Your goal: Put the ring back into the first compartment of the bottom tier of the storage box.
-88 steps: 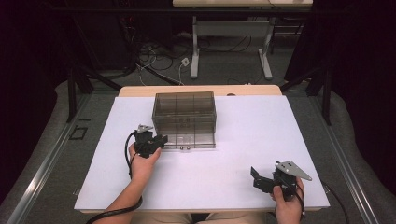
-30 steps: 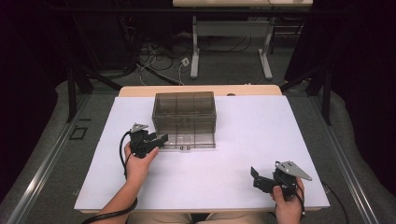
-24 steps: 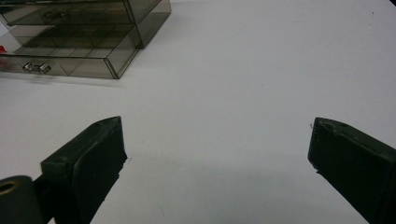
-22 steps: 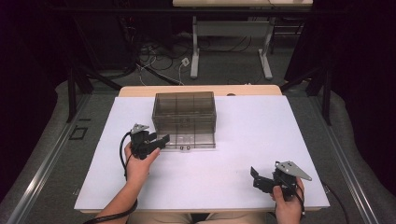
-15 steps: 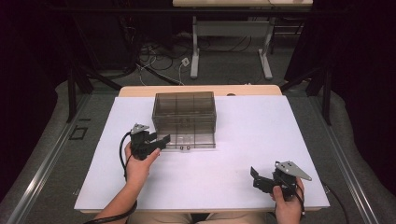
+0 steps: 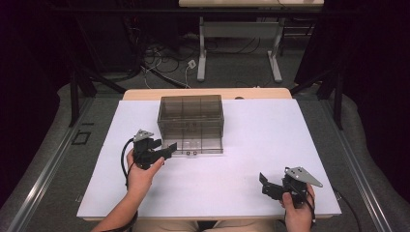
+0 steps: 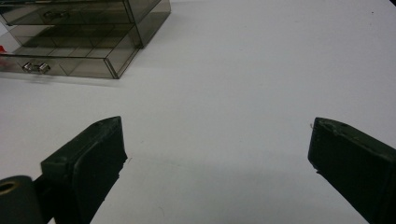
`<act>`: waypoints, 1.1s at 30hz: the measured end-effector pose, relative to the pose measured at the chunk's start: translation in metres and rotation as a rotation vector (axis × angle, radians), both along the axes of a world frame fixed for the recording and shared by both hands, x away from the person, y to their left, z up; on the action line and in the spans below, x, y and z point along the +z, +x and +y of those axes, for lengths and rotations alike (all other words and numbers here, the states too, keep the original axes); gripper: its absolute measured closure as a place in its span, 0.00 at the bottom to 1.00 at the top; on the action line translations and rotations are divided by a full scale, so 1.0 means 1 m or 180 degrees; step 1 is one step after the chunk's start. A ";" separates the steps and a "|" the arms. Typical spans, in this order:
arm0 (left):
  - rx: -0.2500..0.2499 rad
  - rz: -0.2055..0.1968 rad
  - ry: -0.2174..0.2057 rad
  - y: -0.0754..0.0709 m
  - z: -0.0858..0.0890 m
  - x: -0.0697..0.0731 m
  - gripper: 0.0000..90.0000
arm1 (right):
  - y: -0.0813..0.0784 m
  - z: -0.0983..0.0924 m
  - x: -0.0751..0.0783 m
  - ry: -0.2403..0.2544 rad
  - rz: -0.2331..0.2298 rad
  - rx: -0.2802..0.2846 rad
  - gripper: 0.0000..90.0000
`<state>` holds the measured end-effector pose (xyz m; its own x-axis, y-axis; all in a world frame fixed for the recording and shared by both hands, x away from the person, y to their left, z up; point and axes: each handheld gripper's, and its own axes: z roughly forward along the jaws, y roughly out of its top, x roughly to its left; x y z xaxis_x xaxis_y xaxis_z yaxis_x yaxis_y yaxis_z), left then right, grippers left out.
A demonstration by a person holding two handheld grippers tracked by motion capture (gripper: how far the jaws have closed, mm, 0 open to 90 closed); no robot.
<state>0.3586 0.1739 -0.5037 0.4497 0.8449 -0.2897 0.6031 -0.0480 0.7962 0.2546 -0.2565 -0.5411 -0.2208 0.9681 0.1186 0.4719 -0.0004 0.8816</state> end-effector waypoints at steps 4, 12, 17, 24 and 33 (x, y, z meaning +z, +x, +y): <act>-0.0067 -0.0005 0.0017 -0.005 0.001 0.004 0.26 | 0.000 -0.001 0.001 -0.0018 0.0017 0.0007 0.04; -0.0131 -0.0042 -0.0020 -0.014 0.008 0.010 0.18 | -0.001 0.000 0.001 -0.0014 0.0006 0.0000 0.04; -0.0181 -0.0045 -0.0030 -0.017 0.010 0.012 0.14 | 0.000 0.000 0.000 -0.0005 -0.0017 -0.0003 0.04; -0.0171 -0.0028 -0.0040 -0.021 0.009 0.012 0.07 | 0.000 0.000 0.000 -0.0002 -0.0021 0.0011 0.04; -0.0217 -0.0122 0.0101 -0.031 0.006 0.011 0.01 | -0.001 0.000 0.001 -0.0009 -0.0020 0.0012 0.04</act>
